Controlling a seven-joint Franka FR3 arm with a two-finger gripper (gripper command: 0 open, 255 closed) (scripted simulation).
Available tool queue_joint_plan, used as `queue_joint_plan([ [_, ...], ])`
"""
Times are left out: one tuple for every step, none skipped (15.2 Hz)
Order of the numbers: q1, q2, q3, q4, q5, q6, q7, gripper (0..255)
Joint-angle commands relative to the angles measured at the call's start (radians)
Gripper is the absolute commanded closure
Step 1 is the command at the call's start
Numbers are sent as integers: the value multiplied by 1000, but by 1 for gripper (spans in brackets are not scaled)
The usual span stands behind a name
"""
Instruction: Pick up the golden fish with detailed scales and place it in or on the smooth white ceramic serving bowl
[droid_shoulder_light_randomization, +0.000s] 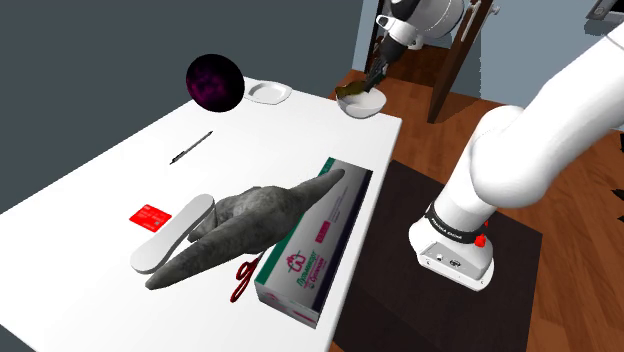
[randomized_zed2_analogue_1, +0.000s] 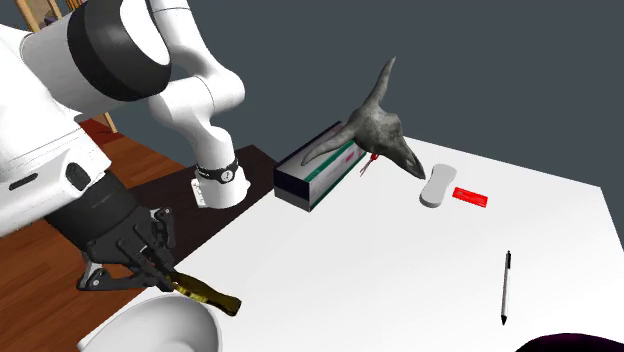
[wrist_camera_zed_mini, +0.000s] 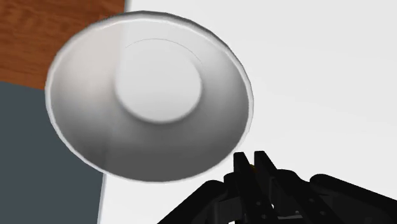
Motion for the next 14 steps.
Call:
queue_joint_plan([
  [21,54,-63,61,39,-31,-72,255],
  [35,87,-98,93,67,-46,-112,255],
  [49,124,-133,126,99,-63,-154,255],
  [64,165,-170,161,137,-83,-200,255],
  [76,213,-206,197,183,-106,-250,255],
  [84,275,-243,239,242,-138,-309,255],
  [82,290,-243,235,262,-131,-326,255],
  [81,305,-244,230,282,-124,-344,255],
  [81,321,-245,226,303,-118,-361,255],
  [80,337,-245,223,324,-112,-379,255],
  [78,354,-245,219,346,-107,-397,255],
  [76,371,-244,216,368,-102,-416,255],
  [72,388,-241,213,391,-98,-434,255],
  [68,406,-237,211,414,-94,-453,255],
])
